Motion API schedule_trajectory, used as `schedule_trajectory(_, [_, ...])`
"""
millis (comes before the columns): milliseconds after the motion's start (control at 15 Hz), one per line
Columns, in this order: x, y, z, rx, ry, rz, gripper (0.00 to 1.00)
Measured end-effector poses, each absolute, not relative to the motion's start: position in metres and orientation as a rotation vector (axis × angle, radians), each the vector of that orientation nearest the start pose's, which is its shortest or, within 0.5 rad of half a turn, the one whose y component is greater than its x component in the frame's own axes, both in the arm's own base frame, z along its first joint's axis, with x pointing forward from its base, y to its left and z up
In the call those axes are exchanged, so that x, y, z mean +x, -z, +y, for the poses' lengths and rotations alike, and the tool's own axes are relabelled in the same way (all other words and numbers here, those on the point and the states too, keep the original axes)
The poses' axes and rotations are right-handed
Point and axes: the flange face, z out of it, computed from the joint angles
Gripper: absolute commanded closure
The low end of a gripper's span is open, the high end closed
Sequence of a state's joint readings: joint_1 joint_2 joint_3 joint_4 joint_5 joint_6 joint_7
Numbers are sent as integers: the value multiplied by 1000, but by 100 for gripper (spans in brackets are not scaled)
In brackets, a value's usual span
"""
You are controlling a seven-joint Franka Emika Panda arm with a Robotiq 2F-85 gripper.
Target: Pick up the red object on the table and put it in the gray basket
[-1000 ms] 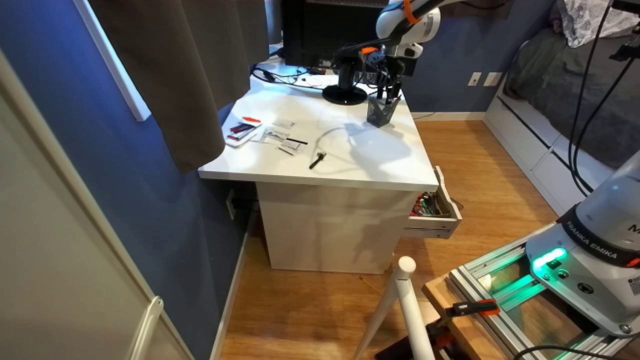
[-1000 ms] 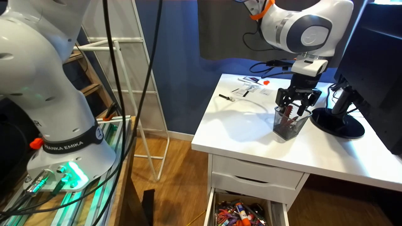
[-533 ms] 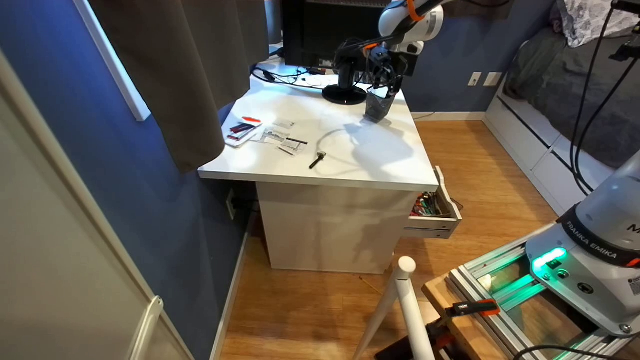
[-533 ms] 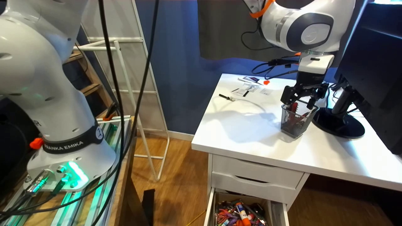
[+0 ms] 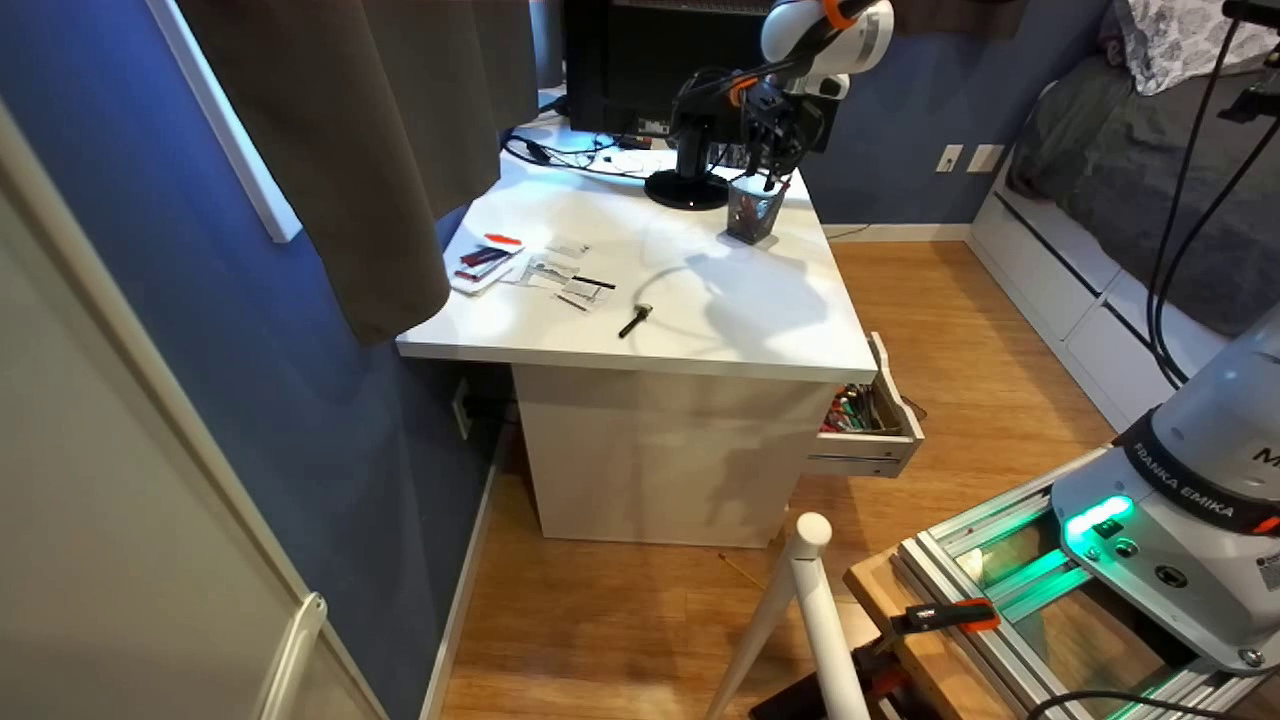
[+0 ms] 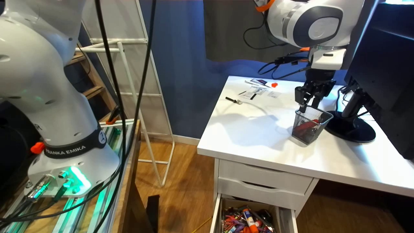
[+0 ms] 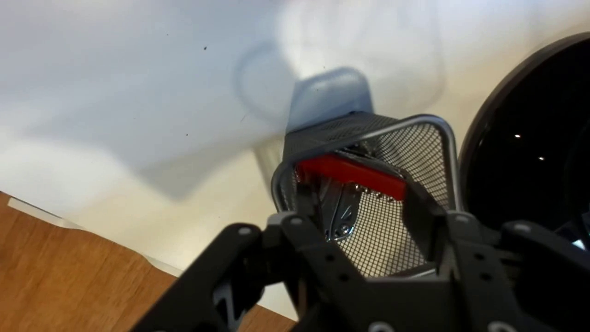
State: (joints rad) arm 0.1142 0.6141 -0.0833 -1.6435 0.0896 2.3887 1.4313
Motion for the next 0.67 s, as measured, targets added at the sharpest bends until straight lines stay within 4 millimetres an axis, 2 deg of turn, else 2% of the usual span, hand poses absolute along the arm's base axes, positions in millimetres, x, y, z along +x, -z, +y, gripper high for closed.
schedule_trajectory(200, [699, -271, 37, -2337, 126, 1929, 98])
schedule_trajectory(400, [698, -282, 42, -2427, 161, 1783, 100])
schedule_trajectory(467, [696, -290, 43, -2460, 192, 1718, 74])
schedule_trajectory(533, [693, -299, 43, -2490, 226, 1649, 74])
schedule_trajectory(667, [680, -316, 44, -2561, 270, 1510, 64])
